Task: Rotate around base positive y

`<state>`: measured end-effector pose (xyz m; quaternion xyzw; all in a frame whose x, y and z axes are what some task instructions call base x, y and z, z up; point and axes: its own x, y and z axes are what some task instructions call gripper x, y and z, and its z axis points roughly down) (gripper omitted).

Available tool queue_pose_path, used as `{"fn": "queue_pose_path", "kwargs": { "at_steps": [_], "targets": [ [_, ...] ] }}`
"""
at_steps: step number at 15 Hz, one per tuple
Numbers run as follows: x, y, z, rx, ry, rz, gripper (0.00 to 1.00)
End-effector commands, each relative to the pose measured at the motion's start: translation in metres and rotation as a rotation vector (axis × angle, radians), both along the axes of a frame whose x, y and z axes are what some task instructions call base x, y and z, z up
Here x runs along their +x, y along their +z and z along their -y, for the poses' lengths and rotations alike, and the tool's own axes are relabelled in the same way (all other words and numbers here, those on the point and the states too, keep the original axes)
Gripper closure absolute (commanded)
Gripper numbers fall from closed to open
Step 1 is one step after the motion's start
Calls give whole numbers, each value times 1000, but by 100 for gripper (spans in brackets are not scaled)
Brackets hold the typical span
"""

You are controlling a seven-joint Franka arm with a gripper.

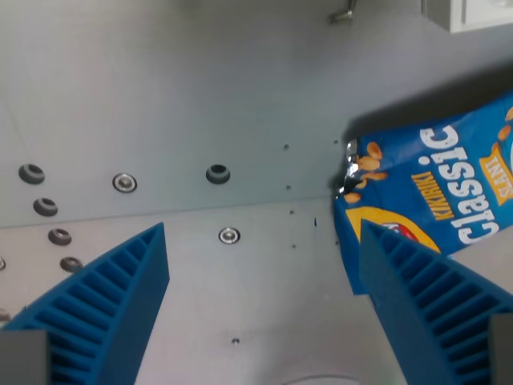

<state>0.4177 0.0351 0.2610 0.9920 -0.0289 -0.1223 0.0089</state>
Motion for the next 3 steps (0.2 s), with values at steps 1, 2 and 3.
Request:
{"fn": "queue_pose_path", "kwargs": {
  "at_steps": [1,2,3],
  "targets": [
    [8,6,2,6,-3,-248,0],
    [8,6,2,6,-3,-261,0],
    [8,6,2,6,-3,-274,0]
  ]
}}
